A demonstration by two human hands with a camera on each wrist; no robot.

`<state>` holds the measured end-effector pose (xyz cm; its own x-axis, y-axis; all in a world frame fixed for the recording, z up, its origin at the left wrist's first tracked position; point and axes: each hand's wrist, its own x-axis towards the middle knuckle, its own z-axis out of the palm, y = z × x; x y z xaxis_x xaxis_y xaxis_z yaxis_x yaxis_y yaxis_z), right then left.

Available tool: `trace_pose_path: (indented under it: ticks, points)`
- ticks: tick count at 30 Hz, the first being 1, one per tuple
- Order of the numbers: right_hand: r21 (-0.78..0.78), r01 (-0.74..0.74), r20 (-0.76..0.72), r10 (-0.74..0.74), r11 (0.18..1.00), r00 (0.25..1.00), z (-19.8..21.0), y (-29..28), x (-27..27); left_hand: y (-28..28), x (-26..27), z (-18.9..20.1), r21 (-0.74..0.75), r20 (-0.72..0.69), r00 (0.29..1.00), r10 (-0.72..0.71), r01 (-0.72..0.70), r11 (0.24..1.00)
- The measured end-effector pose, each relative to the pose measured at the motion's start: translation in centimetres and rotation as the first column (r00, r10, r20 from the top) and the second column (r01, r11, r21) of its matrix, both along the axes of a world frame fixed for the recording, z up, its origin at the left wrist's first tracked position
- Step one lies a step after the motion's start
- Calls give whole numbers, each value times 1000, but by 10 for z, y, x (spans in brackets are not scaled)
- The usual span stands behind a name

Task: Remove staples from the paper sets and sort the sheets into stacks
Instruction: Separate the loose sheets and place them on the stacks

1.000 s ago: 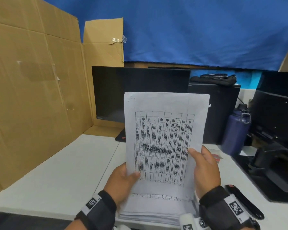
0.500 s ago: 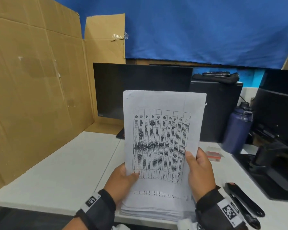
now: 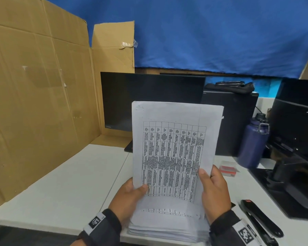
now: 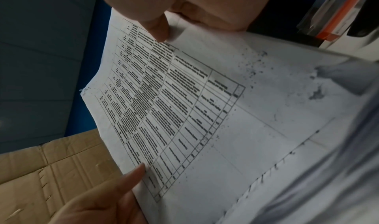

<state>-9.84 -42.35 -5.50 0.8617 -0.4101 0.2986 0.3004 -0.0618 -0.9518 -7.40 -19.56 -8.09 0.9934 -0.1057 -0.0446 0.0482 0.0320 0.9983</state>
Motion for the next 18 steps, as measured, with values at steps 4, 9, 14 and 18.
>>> trace_pose_path:
  ticks: [4,9,14,18]
  points:
    - [11,-14,8,14,1000,1000,2,0,-2,4,5,19,5,120,993,22,-23,1000]
    - [26,-18,20,17,999,1000,1,-1,0,4,15,64,-29,218,976,16,-10,1000]
    - [-11,-28,55,29,1000,998,16,-9,2,3,21,106,-105,300,954,15,18,994]
    - [-78,10,153,2,997,988,52,-22,11,3,21,119,-76,312,950,8,16,997]
